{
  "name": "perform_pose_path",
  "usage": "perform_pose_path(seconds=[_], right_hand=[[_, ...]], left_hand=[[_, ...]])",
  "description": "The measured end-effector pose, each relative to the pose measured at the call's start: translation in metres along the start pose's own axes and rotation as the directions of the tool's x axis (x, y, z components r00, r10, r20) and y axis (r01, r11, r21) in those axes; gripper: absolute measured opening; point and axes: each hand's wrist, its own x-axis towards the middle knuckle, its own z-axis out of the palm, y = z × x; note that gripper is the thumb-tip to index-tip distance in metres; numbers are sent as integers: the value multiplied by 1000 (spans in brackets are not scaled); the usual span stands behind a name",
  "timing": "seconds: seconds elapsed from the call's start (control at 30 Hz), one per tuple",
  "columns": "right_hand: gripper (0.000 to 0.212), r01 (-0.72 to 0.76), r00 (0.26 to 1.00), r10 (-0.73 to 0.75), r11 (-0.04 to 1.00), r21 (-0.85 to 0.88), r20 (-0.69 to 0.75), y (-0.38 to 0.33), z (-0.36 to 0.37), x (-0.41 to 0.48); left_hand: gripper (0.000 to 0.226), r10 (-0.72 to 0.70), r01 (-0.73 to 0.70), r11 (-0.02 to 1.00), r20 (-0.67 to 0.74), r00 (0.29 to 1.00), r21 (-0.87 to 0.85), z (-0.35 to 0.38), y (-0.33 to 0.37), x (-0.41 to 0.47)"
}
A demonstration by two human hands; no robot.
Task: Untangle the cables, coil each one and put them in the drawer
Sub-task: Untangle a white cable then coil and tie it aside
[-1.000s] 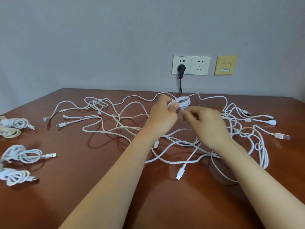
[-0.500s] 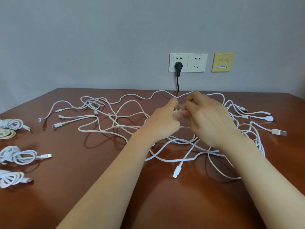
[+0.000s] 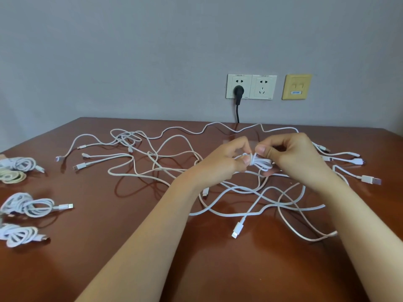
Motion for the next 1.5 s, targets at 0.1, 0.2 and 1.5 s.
perform_pose_path(seconds=[0.1,0.2,1.5], right_hand=[[14,5,1000,-5,999,51,-10,-2,0,-1],[13,38,998,-31,991,130,-54,-6,-1,-1],[31,-170,985,174,934,315,15,3,28,4]], left_hand=[[16,19,-20,1000,-23,1000,-13,1,3,-2],[20,58,-56,998,-72,996,23,4,4,0],[12,154,-96,985,-484,861,142,29,-8,15]])
